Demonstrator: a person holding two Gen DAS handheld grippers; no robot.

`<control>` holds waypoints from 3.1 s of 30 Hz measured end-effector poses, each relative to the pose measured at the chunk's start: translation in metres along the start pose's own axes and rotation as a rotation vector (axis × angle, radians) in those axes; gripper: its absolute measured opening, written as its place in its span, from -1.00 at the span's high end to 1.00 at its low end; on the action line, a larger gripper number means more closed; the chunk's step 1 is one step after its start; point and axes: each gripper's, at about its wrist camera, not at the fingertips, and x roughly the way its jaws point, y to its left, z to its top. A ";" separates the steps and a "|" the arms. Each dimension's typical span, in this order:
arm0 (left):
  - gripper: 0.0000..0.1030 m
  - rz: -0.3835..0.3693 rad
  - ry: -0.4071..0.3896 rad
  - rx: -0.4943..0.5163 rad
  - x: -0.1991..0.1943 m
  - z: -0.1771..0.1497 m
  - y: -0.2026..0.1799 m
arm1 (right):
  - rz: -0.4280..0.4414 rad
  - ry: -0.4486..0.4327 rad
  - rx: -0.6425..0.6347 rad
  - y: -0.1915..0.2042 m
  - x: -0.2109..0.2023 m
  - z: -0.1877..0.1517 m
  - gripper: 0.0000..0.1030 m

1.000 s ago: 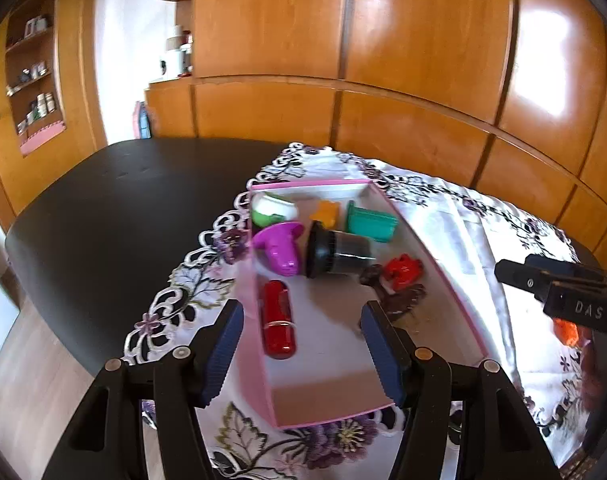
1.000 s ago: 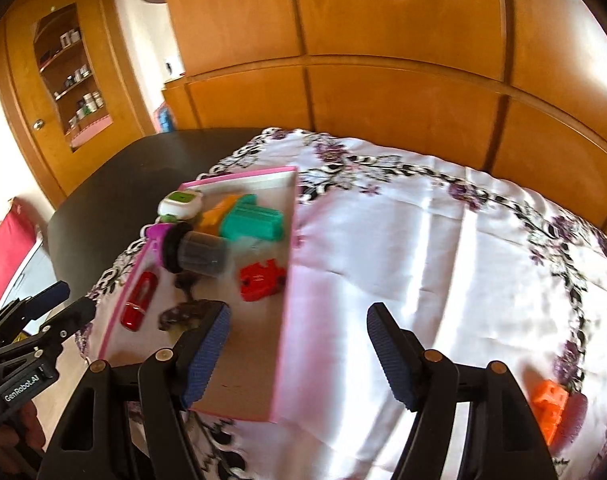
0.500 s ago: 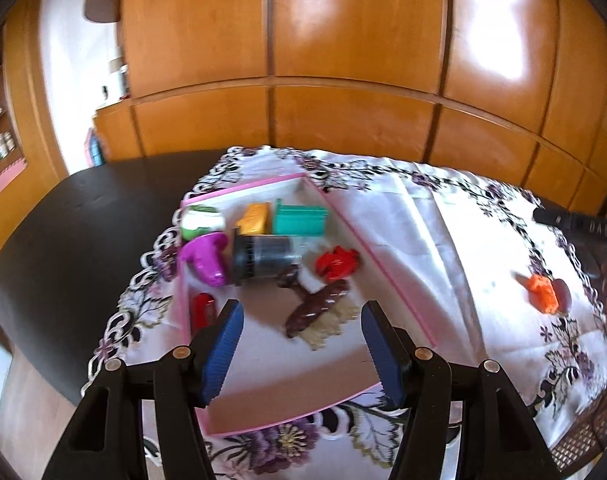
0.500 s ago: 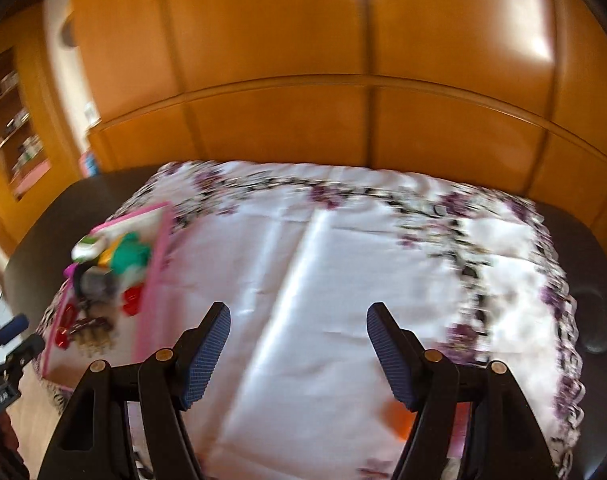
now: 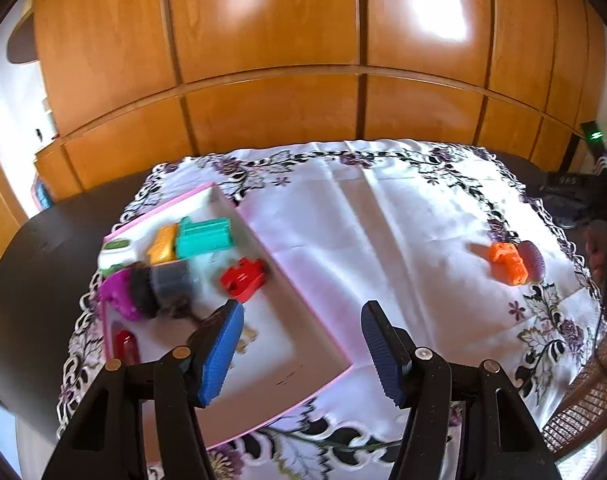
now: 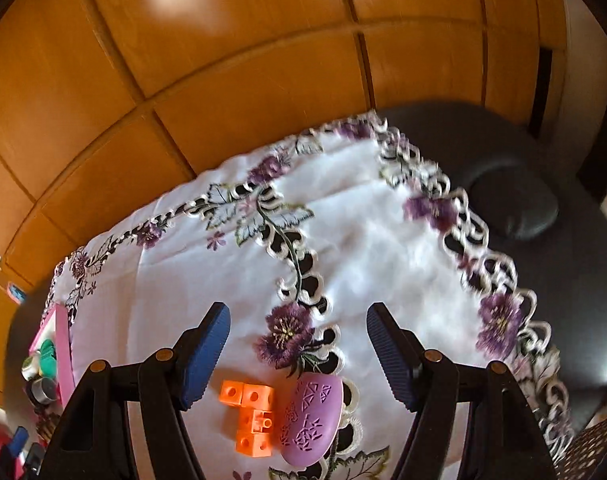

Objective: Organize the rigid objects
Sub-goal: 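Grasp the orange cube stack with the left tool while the right tool moves to the pink soap, then grasp the pink oval soap with the right tool while the left tool holds the orange cubes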

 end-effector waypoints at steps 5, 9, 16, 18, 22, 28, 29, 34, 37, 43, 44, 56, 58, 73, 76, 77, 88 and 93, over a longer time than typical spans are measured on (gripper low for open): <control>-0.20 -0.055 0.031 0.039 0.012 0.005 -0.021 | 0.009 0.052 0.005 -0.001 0.009 -0.005 -0.39; -0.20 -0.127 0.067 0.089 0.023 0.006 -0.047 | -0.001 0.054 0.041 -0.010 0.009 -0.005 -0.40; -0.17 -0.309 0.158 0.153 0.047 0.010 -0.107 | -0.018 0.043 0.061 -0.012 0.008 -0.003 -0.40; -0.14 -0.347 0.177 0.171 0.055 0.015 -0.122 | -0.016 0.041 0.055 -0.011 0.008 -0.003 -0.40; -0.14 -0.417 0.190 0.196 0.068 0.031 -0.151 | -0.016 0.039 0.056 -0.011 0.008 -0.002 -0.40; -0.08 -0.484 0.249 0.186 0.099 0.047 -0.185 | -0.014 0.041 0.082 -0.016 0.009 0.000 -0.39; -0.07 -0.493 0.260 0.178 0.105 0.049 -0.190 | -0.013 0.043 0.083 -0.016 0.009 0.000 -0.39; 0.14 -0.498 0.322 0.162 0.134 0.050 -0.213 | -0.007 0.040 0.077 -0.014 0.010 0.000 -0.40; 0.43 -0.485 0.336 0.164 0.149 0.048 -0.222 | -0.002 0.044 0.078 -0.014 0.011 0.001 -0.40; 0.55 -0.451 0.288 0.161 0.143 0.041 -0.203 | 0.005 0.059 0.070 -0.014 0.015 0.001 -0.40; 0.54 -0.442 0.284 0.164 0.140 0.038 -0.198 | 0.006 0.067 0.068 -0.013 0.016 0.000 -0.40; 0.54 -0.342 0.229 0.114 0.115 0.006 -0.133 | -0.023 0.235 -0.028 0.002 0.043 -0.015 -0.40; 0.54 -0.342 0.229 0.108 0.114 0.005 -0.130 | -0.043 0.268 -0.045 0.004 0.049 -0.018 -0.40; 0.54 -0.339 0.212 0.082 0.109 -0.001 -0.122 | 0.017 0.276 -0.428 0.070 0.055 -0.048 0.22; 0.54 -0.346 0.212 0.075 0.109 -0.002 -0.120 | -0.023 0.292 -0.406 0.066 0.061 -0.046 0.18; 0.54 -0.349 0.213 0.071 0.108 -0.002 -0.119 | -0.016 0.281 -0.378 0.062 0.059 -0.043 0.16; 0.54 -0.357 0.212 0.061 0.110 -0.003 -0.117 | -0.192 0.230 0.172 -0.043 0.050 -0.019 -0.19; 0.54 -0.357 0.212 0.063 0.110 -0.002 -0.117 | -0.015 0.223 0.123 -0.026 0.045 -0.017 -0.22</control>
